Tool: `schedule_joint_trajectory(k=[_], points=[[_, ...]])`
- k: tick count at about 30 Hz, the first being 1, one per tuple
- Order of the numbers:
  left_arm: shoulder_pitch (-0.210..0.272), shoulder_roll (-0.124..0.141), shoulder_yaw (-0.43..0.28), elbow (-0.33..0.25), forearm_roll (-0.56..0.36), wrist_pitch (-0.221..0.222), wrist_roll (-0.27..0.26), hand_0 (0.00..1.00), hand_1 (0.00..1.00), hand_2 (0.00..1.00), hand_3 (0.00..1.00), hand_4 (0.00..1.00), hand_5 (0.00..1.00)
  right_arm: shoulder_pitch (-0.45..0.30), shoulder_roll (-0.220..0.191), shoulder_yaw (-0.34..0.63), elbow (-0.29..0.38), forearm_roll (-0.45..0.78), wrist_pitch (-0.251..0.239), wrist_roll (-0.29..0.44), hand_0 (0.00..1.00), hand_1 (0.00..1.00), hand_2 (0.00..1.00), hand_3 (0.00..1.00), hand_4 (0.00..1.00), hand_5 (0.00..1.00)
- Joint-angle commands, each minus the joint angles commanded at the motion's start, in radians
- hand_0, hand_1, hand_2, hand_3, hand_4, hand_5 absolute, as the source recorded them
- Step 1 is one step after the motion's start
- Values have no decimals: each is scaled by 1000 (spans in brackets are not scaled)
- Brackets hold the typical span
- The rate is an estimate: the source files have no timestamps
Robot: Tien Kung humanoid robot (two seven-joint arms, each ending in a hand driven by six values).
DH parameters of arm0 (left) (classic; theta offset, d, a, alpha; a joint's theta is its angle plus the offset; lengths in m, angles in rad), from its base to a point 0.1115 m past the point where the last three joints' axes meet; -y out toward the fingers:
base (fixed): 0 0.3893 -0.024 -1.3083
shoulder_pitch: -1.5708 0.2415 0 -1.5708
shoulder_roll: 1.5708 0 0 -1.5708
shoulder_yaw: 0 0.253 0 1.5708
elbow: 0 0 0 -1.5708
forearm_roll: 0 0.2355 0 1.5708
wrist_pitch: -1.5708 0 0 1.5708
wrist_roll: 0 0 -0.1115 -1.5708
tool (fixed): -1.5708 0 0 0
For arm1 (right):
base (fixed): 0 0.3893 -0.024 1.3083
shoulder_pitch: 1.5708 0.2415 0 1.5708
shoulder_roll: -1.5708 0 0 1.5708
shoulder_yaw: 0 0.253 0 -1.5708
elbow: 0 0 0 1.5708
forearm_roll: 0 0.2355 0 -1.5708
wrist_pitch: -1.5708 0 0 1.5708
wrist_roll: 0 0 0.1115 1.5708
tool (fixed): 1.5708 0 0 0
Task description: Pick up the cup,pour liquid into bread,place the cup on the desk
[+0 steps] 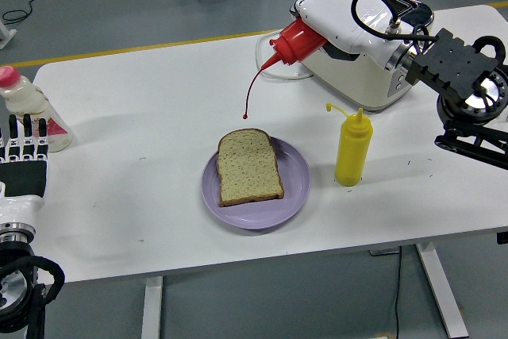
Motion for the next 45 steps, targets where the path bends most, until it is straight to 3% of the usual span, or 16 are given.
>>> schedule_joint_trajectory(k=[8, 17, 23, 31, 45], points=[[1, 0, 3, 1, 0, 0, 0, 856, 866, 931, 834, 671, 998, 15, 53, -125, -23, 0, -1, -1, 115, 35, 218, 324, 373, 107], [4, 0, 1, 0, 1, 0, 0, 856, 866, 930, 834, 670, 998, 4, 47, -30, -4, 0, -23, -9, 115, 34, 218, 323, 376, 108], [2, 0, 0, 0, 1, 0, 0, 854, 866, 929, 833, 671, 998, -48, 46, 84, 17, 0, -67, -11, 115, 35, 219, 324, 379, 106], [0, 0, -1, 0, 1, 0, 0, 853, 864, 928, 832, 672, 998, -139, 63, 256, 64, 207, -137, 6, 114, 37, 220, 324, 377, 94], [-1, 0, -1, 0, 1, 1, 0, 853, 864, 928, 831, 672, 998, -293, 111, 608, 105, 717, -209, 33, 113, 40, 221, 326, 393, 100]])
